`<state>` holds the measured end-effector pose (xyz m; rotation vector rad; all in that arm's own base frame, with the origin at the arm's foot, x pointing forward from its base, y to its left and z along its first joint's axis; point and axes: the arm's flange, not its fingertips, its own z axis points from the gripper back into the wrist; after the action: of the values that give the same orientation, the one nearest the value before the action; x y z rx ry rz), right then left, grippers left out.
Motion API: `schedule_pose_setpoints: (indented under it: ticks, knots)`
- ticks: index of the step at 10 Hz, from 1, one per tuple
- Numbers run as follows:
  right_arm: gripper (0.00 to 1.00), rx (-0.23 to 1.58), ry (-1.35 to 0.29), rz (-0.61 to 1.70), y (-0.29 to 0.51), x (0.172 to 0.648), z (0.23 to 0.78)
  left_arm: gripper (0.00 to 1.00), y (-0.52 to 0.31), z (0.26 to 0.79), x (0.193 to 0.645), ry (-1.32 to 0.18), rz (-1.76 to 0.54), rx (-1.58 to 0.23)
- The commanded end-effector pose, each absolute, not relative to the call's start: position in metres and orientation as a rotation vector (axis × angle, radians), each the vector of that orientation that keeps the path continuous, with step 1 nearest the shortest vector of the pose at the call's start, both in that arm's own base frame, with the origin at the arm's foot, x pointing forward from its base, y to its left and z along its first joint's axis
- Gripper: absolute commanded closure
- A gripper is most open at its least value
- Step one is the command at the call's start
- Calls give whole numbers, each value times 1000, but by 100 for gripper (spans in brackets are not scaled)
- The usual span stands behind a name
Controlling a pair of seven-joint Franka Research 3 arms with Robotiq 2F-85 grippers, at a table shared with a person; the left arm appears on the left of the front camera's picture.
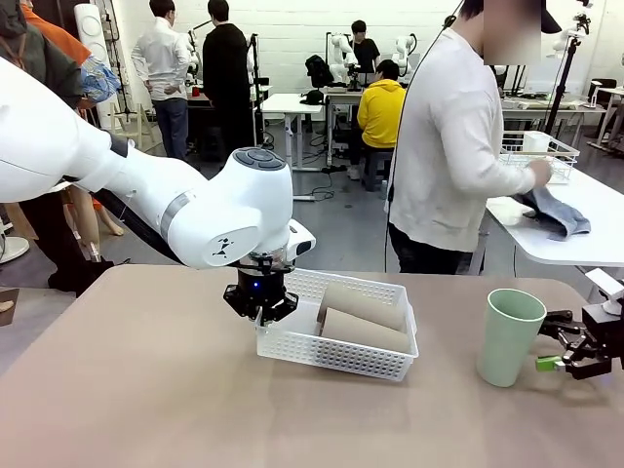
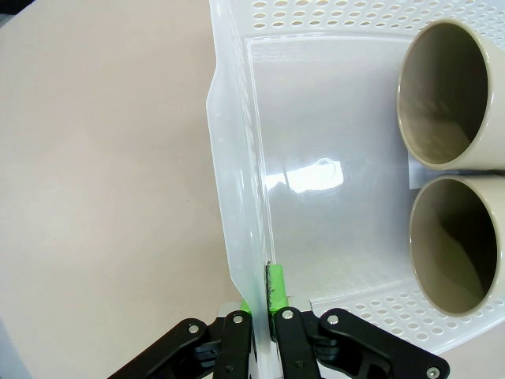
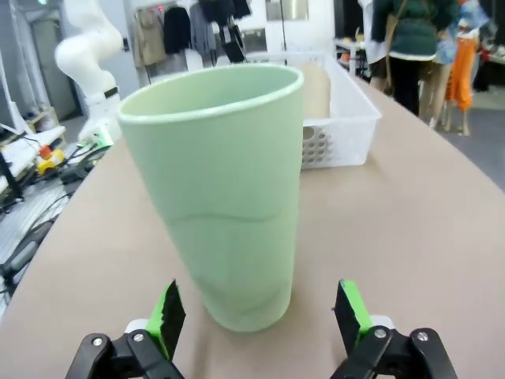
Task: Clean and organize the cups into the basket.
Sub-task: Pick up the Reusable plastic cup from the right side of the table and stack it inside the Organizing basket in the center of the table.
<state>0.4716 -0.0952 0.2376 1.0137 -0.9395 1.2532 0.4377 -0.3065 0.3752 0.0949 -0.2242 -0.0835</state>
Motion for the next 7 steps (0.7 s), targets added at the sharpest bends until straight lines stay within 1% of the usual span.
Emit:
schedule_pose_setpoints:
  ticks: [1,7]
  knots:
    - [0,992,-982,1267,-85,477,238,100,-308,375,438,-227,-85,96]
    - [0,1118,-935,1290,-63,476,237,100,-308,375,438,-227,-85,96]
